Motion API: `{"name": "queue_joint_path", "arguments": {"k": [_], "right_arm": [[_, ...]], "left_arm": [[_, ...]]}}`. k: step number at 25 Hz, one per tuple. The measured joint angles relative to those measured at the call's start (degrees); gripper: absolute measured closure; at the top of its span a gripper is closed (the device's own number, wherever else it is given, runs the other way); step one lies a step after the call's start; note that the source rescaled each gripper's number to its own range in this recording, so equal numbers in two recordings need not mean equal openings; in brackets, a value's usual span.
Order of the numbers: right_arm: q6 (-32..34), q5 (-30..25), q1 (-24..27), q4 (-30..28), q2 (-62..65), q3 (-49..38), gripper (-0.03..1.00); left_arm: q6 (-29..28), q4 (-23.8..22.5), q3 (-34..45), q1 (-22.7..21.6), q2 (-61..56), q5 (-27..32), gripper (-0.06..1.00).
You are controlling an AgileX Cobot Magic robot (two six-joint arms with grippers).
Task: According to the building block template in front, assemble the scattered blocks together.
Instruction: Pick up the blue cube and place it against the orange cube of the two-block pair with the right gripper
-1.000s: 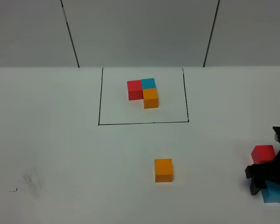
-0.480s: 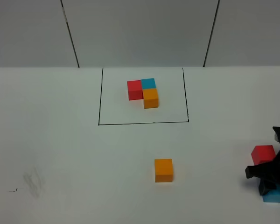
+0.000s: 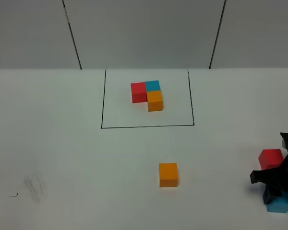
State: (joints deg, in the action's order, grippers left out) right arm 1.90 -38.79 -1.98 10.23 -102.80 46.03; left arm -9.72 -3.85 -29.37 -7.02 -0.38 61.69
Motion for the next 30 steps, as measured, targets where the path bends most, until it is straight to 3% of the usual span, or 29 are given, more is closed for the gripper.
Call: {"name": "queue_joint_path", "arguments": {"k": [12, 21, 30], "right_arm": [[0.38, 2.68, -0.75, 1.52, 1.85, 0.0, 0.96], [0.43, 2.55, -6.61, 6.96, 8.07, 0.0, 0.96], [4.16, 1.15, -12.37, 5.57, 8.2, 1.28, 0.96]], "left_arm": [[0.0, 0.0, 0.0, 0.0, 0.0, 0.0, 0.1], [0.0, 0.0, 0.0, 0.0, 0.0, 0.0, 0.1], [0.0, 0.0, 0.0, 0.0, 0.0, 0.0, 0.1]]}}
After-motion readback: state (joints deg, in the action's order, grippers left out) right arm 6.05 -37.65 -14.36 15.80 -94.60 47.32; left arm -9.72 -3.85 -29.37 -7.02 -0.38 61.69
